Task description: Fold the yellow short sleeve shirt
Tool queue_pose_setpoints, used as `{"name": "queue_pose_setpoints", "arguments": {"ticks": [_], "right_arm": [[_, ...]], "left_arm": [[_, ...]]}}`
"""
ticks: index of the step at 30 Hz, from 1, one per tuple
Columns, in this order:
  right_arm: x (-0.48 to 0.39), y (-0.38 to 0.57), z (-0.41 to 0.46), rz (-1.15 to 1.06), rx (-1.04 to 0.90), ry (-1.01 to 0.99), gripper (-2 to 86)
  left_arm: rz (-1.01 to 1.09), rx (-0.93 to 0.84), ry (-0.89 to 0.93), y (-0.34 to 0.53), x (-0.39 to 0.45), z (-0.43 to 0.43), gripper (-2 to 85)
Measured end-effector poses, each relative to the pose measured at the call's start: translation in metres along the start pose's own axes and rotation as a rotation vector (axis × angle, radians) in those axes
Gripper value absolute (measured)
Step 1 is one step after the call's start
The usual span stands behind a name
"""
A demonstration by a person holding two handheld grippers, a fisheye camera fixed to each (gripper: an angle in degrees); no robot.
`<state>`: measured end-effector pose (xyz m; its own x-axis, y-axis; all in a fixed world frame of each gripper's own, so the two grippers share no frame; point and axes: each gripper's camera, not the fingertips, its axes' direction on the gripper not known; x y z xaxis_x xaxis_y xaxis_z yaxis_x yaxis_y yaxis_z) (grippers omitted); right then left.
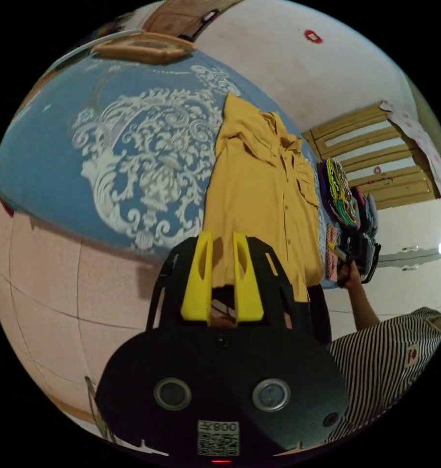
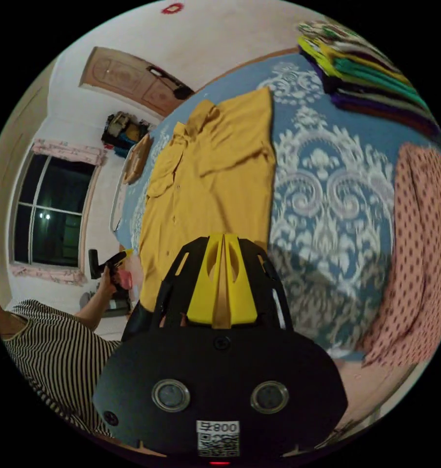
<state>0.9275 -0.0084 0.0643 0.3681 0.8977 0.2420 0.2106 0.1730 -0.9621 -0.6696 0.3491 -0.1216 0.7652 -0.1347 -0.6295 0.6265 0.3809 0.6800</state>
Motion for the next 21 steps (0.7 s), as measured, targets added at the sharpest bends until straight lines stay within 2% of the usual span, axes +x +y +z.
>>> {"name": "queue_pose_setpoints", "arguments": {"ticks": [4, 9, 14, 21], "right_arm": [[0.027, 0.076, -0.003, 0.059, -0.036, 0.037, 0.3], [0.058, 0.122, 0.007, 0.109, -0.133, 0.11, 0.4], [0.073, 0.173, -0.019, 0.091, -0.06, 0.108, 0.8], [0.135, 0.262, -0.046, 0.229, -0.033, 0.047, 5.2]], "left_arm": [[-0.101, -0.033, 0.064, 0.044, -0.041, -0.011, 10.7], [-0.118, -0.109, 0.08, 0.072, -0.068, -0.013, 11.9], [-0.16, -0.112, 0.118, 0.106, -0.098, -0.033, 12.3], [-0.194, -0.149, 0.178, 0.14, -0.125, -0.049, 10.6]]}}
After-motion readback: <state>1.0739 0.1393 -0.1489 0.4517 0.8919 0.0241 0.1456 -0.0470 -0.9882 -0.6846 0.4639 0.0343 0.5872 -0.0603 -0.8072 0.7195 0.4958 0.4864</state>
